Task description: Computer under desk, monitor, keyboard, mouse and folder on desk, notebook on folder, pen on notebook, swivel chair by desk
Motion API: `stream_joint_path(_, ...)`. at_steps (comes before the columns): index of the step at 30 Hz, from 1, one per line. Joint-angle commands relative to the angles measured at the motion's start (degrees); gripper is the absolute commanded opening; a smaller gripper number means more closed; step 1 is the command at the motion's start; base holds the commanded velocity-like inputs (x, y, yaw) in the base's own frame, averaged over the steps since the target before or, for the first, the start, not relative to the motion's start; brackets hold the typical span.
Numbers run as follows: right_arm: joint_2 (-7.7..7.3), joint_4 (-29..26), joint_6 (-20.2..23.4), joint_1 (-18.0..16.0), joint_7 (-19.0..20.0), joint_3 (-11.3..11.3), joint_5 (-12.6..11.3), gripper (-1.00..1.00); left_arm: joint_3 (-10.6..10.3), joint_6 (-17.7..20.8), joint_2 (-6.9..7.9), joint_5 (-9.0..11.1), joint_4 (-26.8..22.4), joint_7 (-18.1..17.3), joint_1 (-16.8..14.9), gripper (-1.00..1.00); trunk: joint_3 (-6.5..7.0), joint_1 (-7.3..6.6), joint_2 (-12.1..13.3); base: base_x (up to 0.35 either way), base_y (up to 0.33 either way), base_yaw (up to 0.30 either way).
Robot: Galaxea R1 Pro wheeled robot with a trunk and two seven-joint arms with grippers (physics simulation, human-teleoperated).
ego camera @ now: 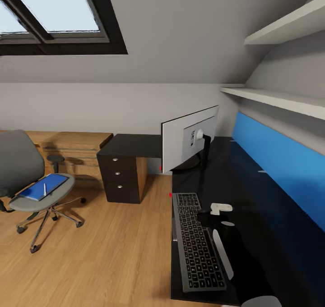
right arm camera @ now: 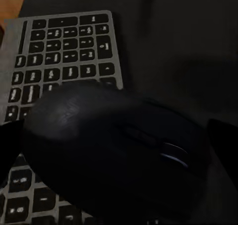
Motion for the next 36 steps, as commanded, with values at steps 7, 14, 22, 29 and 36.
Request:
stream_joint_path(7, 0.63, -0.1, 0.2, 0.0, -0.4, 0.1, -0.3, -1.00, 0.0, -0.1, -0.02, 0.6, -0.1, 0.1, 0.0, 1.00, -0.05, 0.01, 0.0, 0.000, 0.328, 0.000)
stream_joint_path(14, 0.71, 0.1, 0.2, 0.0, -0.4, 0.1, -0.3, -1.00, 0.0, -0.1, -0.03, 0.6, 0.6, 0.1, 0.0, 1.00, -0.05, 0.01, 0.0, 0.000, 0.329, 0.000)
stream_joint_path(22, 0.71, 0.1, 0.2, 0.0, -0.4, 0.1, -0.3, -1.00, 0.0, -0.1, -0.02, 0.6, 0.8, 0.1, 0.0, 1.00, 0.33, 0.01, 0.0, 0.000, 0.329, 0.000)
stream_joint_path(29, 0.69, 0.1, 0.2, 0.0, -0.4, 0.1, -0.3, -1.00, -0.1, 0.0, -0.02, 0.6, 2.1, 0.3, 0.0, 1.00, 0.94, 0.01, 0.0, 0.000, 0.105, 0.000)
stream_joint_path(36, 0.71, 0.1, 0.2, 0.0, -0.4, 0.1, -0.2, -1.00, -0.1, -0.1, -0.02, 0.6, 2.3, 0.2, 0.0, 1.00, 1.56, 0.01, 0.0, 0.064, 0.064, 0.000)
